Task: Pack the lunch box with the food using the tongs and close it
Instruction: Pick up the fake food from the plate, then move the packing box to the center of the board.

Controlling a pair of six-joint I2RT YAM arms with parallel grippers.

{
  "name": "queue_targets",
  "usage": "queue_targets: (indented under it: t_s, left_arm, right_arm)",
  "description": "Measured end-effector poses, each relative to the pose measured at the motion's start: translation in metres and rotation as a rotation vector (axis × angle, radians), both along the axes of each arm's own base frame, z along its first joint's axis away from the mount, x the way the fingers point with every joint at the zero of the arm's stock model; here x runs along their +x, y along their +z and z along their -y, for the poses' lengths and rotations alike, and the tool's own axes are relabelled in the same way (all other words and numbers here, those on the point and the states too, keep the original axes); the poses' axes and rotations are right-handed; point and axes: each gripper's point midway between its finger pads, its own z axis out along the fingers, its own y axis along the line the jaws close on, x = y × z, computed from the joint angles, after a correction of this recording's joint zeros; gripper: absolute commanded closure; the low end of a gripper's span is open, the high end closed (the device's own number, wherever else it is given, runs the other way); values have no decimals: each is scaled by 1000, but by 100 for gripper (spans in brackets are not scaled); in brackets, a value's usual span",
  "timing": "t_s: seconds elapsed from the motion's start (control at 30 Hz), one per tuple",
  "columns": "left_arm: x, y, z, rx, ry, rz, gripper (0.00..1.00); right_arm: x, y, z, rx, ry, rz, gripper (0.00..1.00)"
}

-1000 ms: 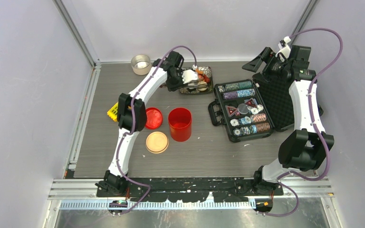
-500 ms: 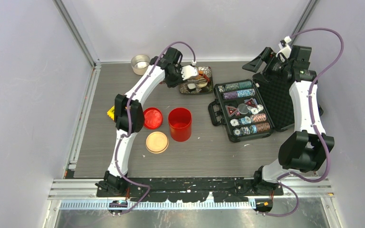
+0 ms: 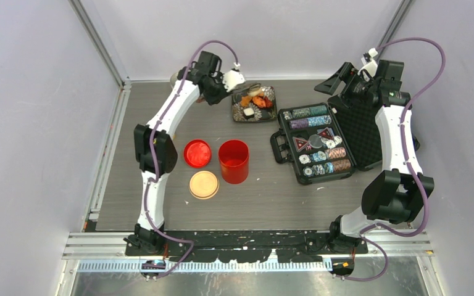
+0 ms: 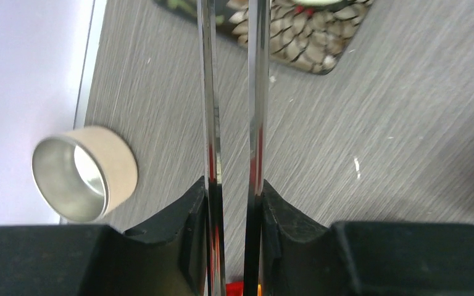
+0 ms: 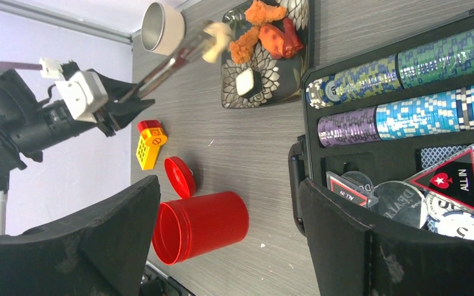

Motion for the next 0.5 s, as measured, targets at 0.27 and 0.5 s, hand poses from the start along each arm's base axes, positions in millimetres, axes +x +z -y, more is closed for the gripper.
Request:
queue_targets:
  t_s: [0.27, 0.5]
  left_arm:
    - [25, 8, -93, -72, 263, -17, 77]
    - [42, 10, -194, -123, 517, -7, 77]
  right_arm:
    - [-1, -1, 0, 2, -1, -3, 13]
    - [-2, -4, -1, 13, -5, -17, 13]
